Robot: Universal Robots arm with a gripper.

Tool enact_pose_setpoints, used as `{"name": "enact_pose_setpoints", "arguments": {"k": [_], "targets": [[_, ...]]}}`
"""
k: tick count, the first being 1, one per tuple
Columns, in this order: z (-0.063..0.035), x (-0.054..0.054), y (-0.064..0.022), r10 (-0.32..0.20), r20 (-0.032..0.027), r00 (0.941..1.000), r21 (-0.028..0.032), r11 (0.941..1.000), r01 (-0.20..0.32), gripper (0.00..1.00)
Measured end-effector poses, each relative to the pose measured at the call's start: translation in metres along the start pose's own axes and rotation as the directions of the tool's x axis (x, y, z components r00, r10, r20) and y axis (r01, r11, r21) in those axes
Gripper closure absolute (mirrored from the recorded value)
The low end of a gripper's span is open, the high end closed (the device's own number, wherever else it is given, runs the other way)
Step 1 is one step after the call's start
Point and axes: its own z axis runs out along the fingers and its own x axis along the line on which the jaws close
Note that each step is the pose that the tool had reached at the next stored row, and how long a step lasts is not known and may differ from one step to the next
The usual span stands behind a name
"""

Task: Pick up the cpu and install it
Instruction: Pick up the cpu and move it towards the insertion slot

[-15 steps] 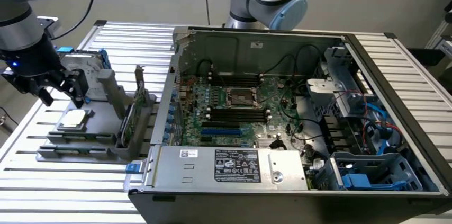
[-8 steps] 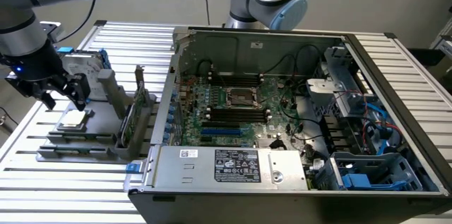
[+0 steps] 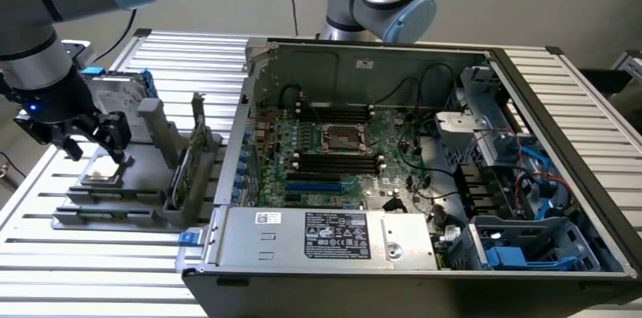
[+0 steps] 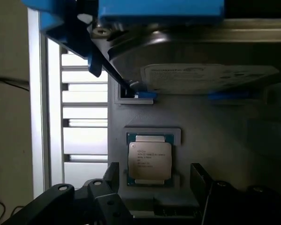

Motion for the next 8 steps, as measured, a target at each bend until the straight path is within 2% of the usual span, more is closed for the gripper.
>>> {"name": "enact_pose_setpoints", "arguments": {"k": [8], "targets": [[0.0128, 0.001, 0.0006, 0.021, 0.0002, 0.9998, -0.0008, 0.9998, -0.021, 0.29]]}}
